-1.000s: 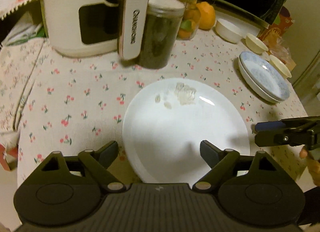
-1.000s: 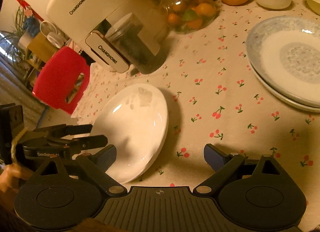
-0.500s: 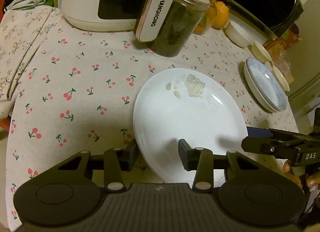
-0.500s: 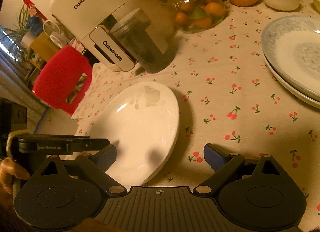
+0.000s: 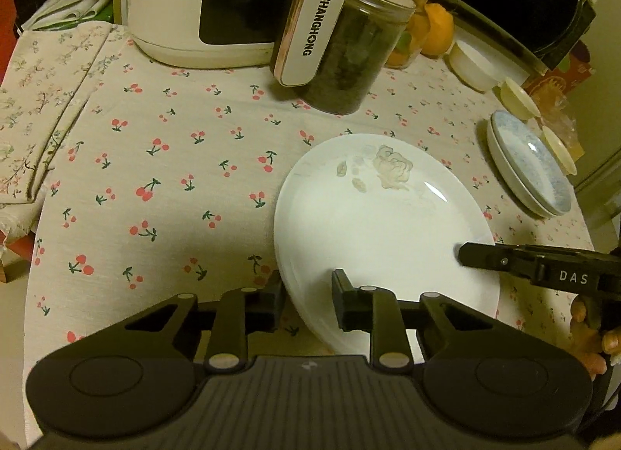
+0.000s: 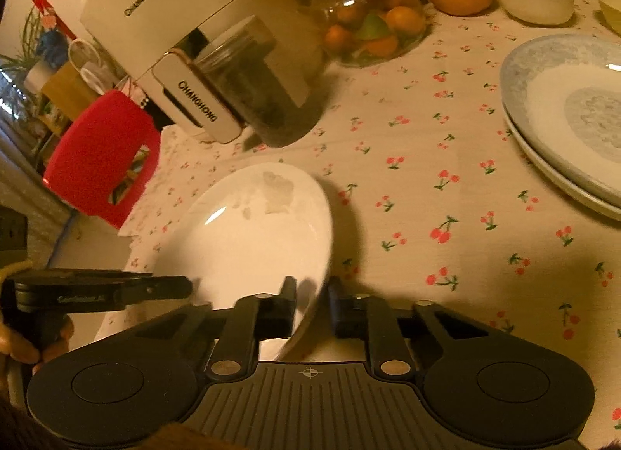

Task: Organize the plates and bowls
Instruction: 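Move both tools to the plain white plate and close them on its rim, then carry the white plate with both tools and lower it onto the blue plates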

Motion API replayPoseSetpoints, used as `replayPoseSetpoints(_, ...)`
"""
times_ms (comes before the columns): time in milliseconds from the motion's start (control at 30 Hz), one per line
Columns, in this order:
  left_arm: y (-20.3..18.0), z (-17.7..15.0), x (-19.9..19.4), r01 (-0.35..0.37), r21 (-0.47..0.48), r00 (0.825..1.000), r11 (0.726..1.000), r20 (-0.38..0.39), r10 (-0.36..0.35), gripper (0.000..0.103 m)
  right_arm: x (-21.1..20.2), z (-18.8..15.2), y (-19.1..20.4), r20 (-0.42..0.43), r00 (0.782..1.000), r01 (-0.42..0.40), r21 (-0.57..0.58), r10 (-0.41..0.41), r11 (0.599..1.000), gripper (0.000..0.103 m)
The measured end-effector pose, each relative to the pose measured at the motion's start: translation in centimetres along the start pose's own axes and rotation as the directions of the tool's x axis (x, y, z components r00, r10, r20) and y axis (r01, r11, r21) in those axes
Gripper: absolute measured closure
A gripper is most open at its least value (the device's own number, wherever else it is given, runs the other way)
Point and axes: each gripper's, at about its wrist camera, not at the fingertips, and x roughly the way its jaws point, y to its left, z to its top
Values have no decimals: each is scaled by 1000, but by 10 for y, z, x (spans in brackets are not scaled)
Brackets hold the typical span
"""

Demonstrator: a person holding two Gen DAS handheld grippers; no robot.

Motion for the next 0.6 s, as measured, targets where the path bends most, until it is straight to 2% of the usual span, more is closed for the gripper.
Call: replayPoseSetpoints(600, -32, 15, 2, 21, 35, 999, 999, 43, -23, 82, -28, 13, -22, 48, 999, 19, 60, -22, 998, 89)
